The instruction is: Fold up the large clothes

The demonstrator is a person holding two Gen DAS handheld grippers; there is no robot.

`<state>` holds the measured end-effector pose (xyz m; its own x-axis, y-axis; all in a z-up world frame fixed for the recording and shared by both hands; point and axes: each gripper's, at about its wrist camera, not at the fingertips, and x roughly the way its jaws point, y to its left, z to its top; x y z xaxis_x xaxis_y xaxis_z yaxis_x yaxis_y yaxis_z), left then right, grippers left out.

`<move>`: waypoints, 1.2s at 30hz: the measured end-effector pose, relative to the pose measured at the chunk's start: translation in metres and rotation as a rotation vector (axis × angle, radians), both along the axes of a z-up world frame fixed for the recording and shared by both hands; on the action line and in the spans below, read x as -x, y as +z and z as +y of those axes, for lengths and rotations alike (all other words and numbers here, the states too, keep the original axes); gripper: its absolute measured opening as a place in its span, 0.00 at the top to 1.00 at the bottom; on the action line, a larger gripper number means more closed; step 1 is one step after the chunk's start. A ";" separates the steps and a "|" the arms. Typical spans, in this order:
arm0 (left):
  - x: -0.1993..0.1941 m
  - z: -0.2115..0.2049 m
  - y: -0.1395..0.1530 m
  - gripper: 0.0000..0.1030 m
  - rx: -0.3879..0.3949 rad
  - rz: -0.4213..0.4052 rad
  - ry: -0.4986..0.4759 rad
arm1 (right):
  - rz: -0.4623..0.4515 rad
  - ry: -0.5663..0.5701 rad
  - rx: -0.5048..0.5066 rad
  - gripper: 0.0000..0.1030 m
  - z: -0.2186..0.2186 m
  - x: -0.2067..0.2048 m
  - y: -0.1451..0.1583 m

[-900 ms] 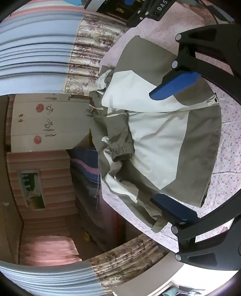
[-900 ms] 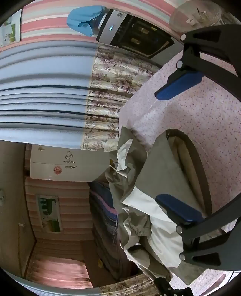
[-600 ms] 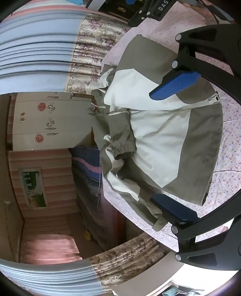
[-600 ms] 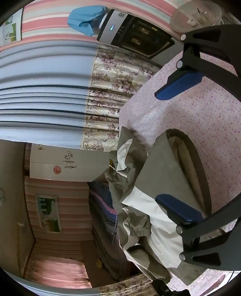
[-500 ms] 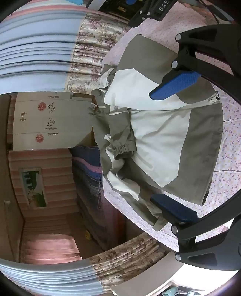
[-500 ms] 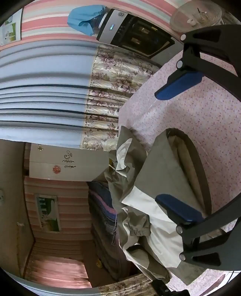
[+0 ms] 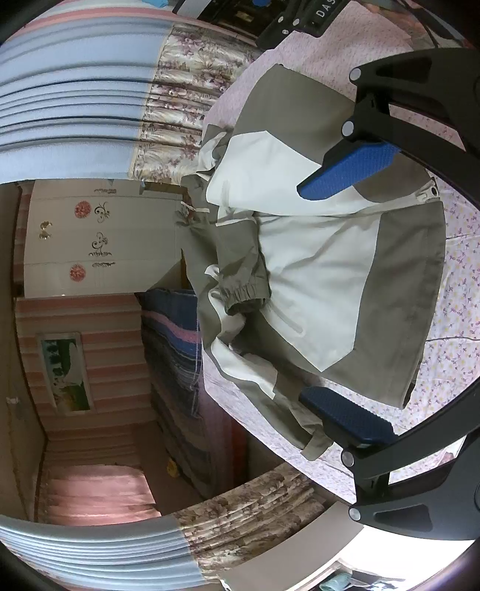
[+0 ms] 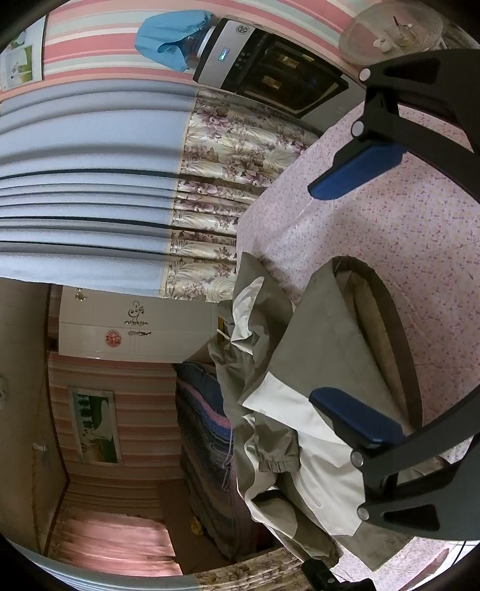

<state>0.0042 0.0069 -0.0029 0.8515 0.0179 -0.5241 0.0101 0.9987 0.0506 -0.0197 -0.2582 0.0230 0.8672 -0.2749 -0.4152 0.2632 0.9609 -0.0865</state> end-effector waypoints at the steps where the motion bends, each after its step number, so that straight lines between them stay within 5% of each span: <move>1: -0.001 0.001 -0.001 0.03 0.002 0.002 0.001 | 0.000 0.002 -0.002 0.02 0.000 0.000 0.000; 36: -0.003 0.005 -0.003 0.03 0.000 0.010 0.009 | -0.001 -0.001 -0.001 0.02 -0.003 -0.001 0.001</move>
